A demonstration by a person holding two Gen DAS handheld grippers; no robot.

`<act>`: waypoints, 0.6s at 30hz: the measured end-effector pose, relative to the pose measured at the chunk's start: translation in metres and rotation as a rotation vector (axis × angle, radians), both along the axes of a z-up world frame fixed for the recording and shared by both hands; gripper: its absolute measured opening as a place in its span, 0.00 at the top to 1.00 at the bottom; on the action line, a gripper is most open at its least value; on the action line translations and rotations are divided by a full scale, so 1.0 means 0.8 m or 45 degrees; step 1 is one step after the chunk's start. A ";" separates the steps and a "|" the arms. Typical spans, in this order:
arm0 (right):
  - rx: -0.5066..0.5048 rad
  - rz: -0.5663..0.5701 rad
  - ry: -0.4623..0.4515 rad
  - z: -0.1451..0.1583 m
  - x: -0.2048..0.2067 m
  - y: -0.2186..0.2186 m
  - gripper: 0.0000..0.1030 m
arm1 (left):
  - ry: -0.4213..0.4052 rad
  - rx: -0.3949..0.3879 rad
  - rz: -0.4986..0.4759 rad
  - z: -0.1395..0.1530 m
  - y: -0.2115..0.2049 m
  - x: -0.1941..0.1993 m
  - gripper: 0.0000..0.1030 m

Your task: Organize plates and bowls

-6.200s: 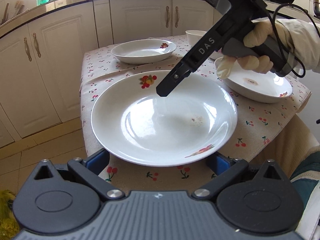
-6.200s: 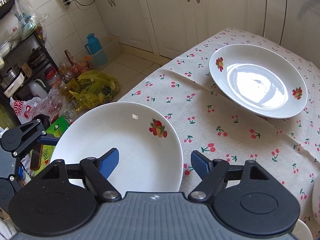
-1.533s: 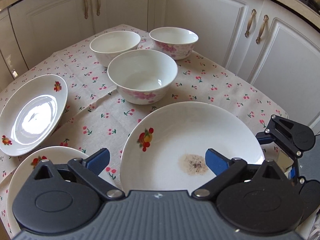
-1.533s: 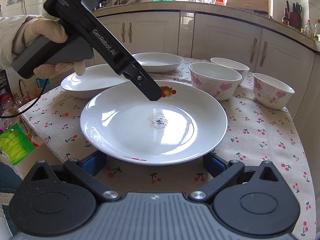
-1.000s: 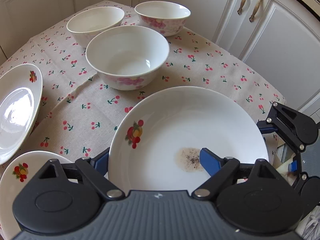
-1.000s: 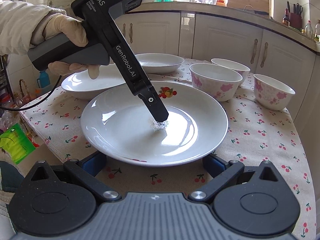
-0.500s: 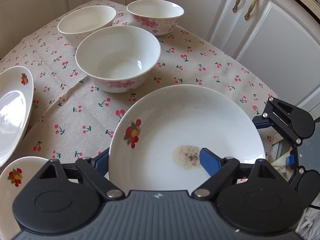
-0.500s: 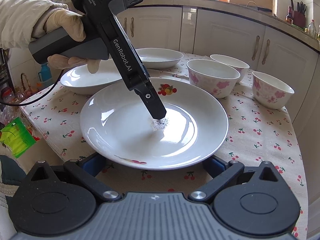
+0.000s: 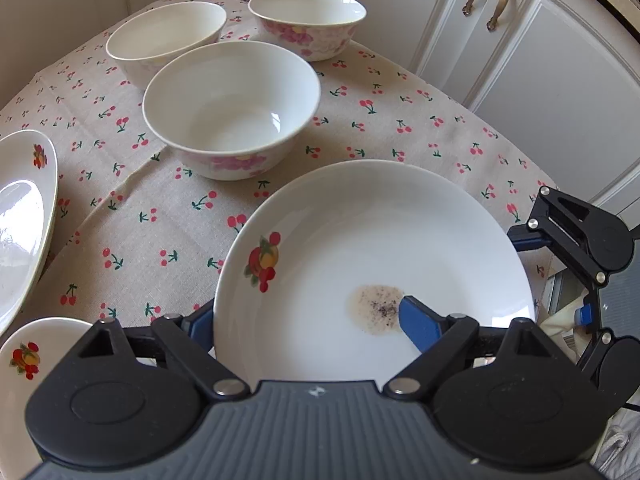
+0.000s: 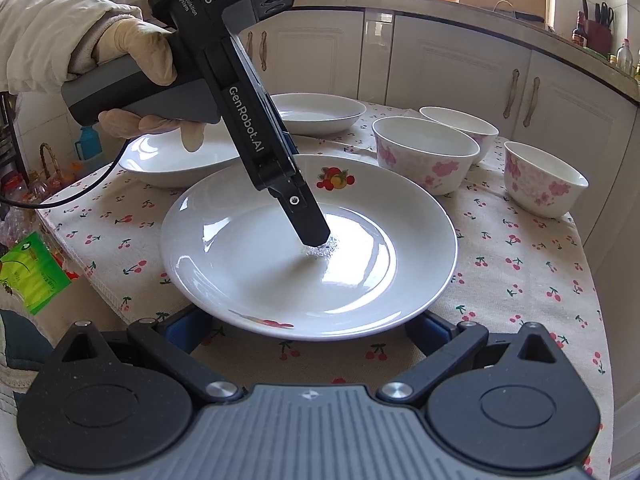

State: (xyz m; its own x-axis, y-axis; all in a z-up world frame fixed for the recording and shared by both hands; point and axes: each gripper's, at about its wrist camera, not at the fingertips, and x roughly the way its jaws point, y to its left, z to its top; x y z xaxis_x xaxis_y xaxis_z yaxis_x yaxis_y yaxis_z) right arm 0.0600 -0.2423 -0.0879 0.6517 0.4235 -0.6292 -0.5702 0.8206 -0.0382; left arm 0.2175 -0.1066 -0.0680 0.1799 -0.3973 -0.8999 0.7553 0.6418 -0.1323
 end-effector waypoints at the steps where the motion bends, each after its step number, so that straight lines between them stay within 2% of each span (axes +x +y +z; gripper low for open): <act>1: -0.002 -0.003 -0.003 0.000 0.000 0.000 0.00 | -0.004 0.003 -0.001 0.000 0.000 0.000 0.13; 18: -0.017 0.002 -0.010 0.019 0.002 0.000 0.00 | -0.044 -0.038 0.015 0.014 0.007 -0.005 0.13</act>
State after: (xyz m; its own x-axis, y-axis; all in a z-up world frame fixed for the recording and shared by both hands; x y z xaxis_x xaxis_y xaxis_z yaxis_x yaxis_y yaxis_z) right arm 0.0613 -0.2427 -0.0729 0.6560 0.4164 -0.6294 -0.5713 0.8190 -0.0536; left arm 0.2135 -0.1013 -0.0566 0.2153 -0.4216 -0.8809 0.7523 0.6468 -0.1256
